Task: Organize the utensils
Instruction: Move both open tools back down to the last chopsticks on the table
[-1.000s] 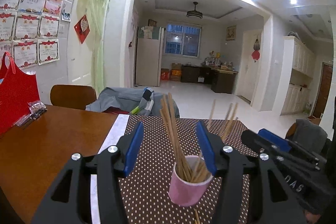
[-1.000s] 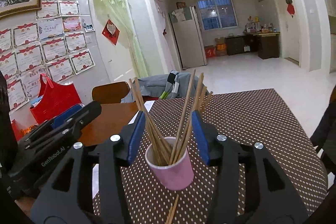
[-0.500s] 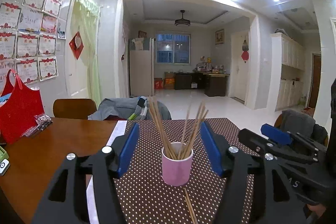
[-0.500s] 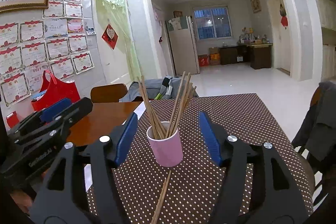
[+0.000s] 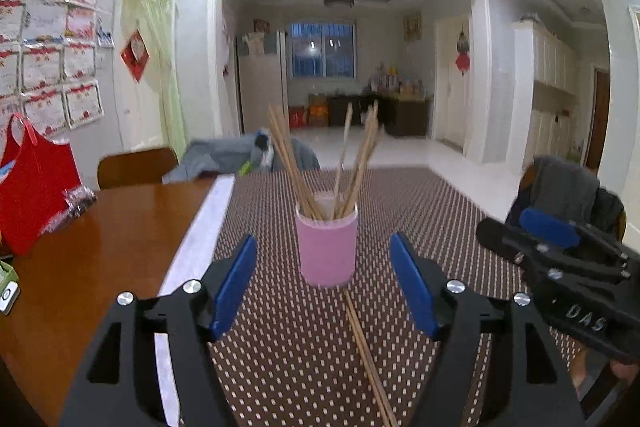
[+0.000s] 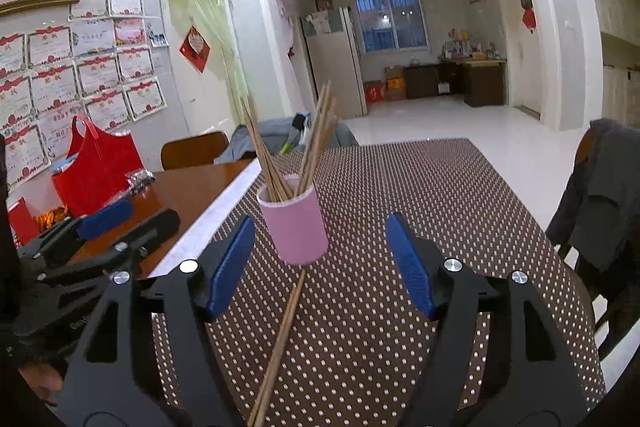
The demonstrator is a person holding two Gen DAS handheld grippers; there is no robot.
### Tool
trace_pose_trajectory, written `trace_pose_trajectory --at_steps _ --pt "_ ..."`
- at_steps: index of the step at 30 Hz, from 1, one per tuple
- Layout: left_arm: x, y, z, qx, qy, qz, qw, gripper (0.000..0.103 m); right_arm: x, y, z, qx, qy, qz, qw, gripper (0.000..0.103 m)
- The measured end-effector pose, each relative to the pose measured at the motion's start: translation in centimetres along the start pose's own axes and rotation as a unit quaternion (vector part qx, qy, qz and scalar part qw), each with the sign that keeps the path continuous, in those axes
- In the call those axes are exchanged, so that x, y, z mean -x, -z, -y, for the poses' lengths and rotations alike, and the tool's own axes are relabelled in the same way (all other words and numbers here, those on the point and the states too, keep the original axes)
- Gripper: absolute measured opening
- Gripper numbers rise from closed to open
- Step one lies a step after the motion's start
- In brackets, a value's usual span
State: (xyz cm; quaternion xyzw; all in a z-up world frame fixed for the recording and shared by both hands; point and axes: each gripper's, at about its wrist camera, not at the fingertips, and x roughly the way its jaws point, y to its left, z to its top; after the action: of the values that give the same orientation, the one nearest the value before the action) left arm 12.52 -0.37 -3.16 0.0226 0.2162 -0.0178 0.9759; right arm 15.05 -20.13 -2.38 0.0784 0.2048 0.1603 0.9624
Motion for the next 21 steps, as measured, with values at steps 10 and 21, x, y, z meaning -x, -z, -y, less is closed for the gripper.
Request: trace_pose_trajectory --at_steps 10,21 --pt "-8.1 5.1 0.6 0.006 0.035 -0.219 0.9750 0.068 -3.5 3.4 3.1 -0.046 -0.016 -0.105 0.993 0.072" --pt "-12.4 7.8 0.0 0.033 0.024 -0.318 0.9473 0.068 -6.5 5.7 5.0 -0.077 -0.021 -0.179 0.981 0.072"
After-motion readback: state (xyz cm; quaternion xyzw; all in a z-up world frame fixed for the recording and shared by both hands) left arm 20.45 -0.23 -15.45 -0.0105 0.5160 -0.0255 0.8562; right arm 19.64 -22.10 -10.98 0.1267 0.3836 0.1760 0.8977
